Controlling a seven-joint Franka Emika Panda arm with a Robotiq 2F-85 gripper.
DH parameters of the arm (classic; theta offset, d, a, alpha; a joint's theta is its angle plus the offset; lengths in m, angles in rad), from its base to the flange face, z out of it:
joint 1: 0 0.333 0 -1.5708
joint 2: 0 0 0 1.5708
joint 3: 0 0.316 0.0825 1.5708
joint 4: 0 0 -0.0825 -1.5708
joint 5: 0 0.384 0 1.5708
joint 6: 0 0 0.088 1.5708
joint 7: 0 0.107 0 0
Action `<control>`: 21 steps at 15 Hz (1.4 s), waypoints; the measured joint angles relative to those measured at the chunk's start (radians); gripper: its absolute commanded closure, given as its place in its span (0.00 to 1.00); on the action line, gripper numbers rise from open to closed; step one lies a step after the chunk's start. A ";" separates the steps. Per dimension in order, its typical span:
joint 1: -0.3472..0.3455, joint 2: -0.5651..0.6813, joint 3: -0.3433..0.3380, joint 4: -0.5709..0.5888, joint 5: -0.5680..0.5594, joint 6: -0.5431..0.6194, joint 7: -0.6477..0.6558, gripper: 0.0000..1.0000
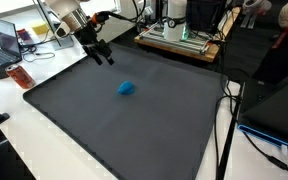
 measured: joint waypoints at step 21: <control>0.019 -0.220 -0.007 -0.471 0.413 0.447 -0.319 0.00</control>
